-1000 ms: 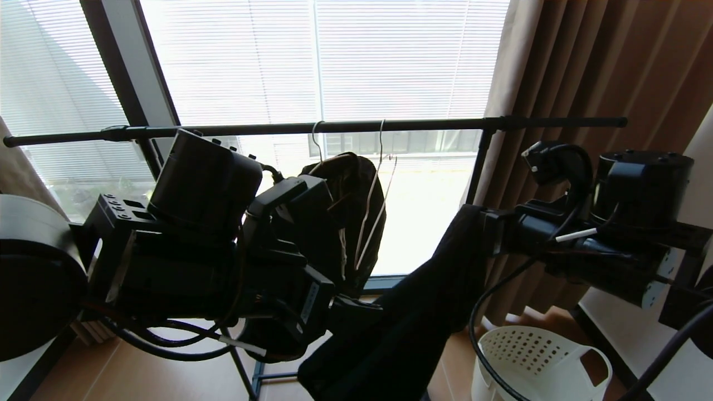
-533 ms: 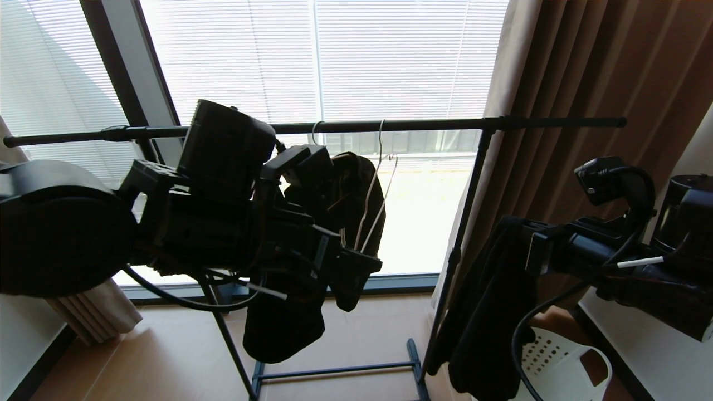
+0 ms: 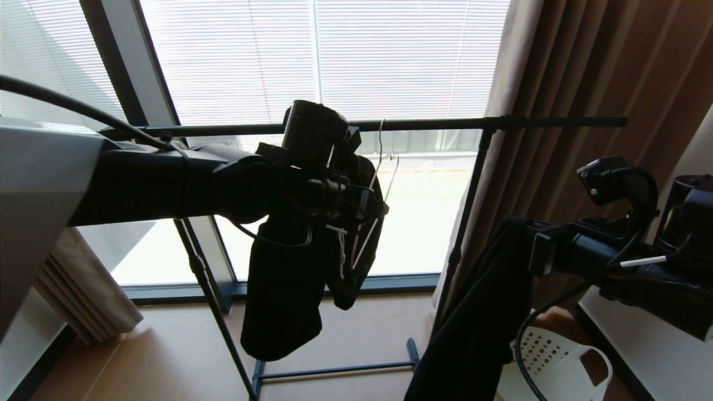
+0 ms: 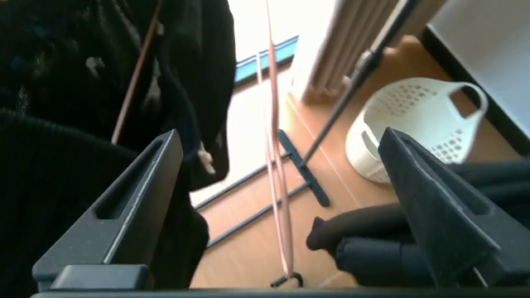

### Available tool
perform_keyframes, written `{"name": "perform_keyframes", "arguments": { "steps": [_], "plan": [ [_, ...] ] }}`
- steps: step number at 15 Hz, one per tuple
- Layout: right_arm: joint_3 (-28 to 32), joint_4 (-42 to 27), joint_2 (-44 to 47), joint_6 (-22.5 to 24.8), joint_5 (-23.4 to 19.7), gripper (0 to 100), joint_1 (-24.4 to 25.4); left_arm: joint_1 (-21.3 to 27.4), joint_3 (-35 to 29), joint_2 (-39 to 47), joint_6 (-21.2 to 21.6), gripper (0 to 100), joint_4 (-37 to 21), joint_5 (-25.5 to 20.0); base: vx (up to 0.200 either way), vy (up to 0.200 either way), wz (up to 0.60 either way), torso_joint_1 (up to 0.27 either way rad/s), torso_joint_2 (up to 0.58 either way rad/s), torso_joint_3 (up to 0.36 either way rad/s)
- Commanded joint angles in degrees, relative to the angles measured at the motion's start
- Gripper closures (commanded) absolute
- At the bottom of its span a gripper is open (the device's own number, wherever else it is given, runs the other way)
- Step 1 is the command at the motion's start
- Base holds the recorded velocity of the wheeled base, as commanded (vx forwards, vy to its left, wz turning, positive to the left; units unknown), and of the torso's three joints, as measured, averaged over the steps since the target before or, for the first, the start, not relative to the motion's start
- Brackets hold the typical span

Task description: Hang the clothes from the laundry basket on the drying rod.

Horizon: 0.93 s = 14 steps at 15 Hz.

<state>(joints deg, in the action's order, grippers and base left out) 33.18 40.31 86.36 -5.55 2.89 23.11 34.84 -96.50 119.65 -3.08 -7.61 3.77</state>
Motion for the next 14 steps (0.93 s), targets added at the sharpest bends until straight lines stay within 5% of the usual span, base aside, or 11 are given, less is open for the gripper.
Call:
{"name": "perform_keyframes", "arguments": {
  "steps": [1, 8, 14],
  "plan": [
    [-0.05, 0.03, -0.14, 0.01, 0.01, 100, 0.09, 0.05, -6.42, 7.97, 0.1, 0, 0.05, 3.18, 0.0, 0.0, 0.0, 0.0, 0.0, 0.0],
    [-0.31, 0.03, -0.05, 0.01, -0.43, 100, 0.35, 0.05, -18.09, 16.76, 0.01, 0, 0.14, 10.03, 0.0, 0.0, 0.0, 0.0, 0.0, 0.0],
    [-0.4, 0.03, -0.05, 0.01, -0.43, 100, 0.35, 0.67, -18.09, 16.67, -0.08, 0, 0.14, 10.21, 0.0, 0.0, 0.0, 0.0, 0.0, 0.0]
  ]
}}
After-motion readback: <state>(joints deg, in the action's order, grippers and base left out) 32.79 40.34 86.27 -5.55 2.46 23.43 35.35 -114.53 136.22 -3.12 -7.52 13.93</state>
